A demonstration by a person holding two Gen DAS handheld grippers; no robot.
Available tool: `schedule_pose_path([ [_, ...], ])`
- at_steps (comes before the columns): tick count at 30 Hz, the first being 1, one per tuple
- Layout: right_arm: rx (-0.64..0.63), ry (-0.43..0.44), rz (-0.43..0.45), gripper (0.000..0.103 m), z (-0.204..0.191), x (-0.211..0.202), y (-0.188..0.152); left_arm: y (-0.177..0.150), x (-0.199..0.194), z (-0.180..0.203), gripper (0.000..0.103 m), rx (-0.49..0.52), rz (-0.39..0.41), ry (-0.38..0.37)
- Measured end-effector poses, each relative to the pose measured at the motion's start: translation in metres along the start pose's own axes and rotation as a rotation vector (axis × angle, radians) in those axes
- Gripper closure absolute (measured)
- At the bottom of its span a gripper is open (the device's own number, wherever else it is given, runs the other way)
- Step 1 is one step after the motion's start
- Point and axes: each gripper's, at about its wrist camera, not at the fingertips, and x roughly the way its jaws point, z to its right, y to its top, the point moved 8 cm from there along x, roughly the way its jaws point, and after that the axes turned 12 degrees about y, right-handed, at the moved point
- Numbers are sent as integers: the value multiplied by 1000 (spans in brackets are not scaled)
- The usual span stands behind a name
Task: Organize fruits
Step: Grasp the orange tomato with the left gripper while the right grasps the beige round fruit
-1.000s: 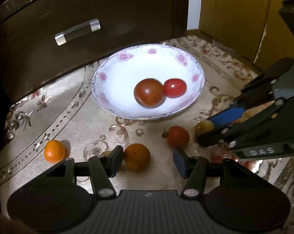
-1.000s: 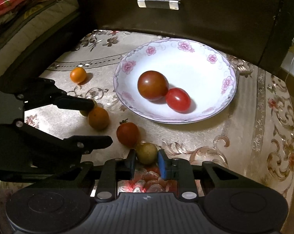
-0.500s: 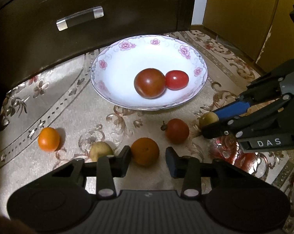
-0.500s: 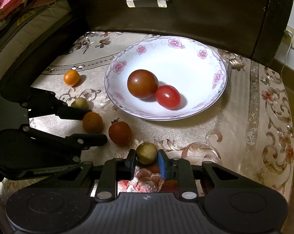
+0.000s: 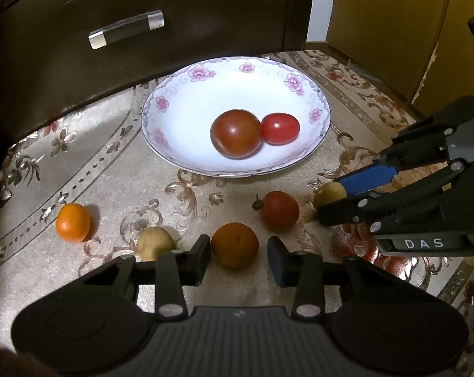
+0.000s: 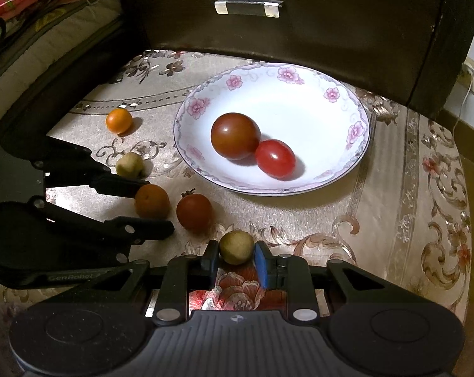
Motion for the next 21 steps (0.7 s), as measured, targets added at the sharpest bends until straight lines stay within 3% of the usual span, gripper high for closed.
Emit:
schedule_pose_path([
  [8, -23, -11, 7, 79, -2, 0, 0, -1, 0, -1, 54, -18, 1, 11],
  [21, -24, -26, -9, 82, -3, 0, 0, 0, 0, -3, 61, -65, -20, -8],
])
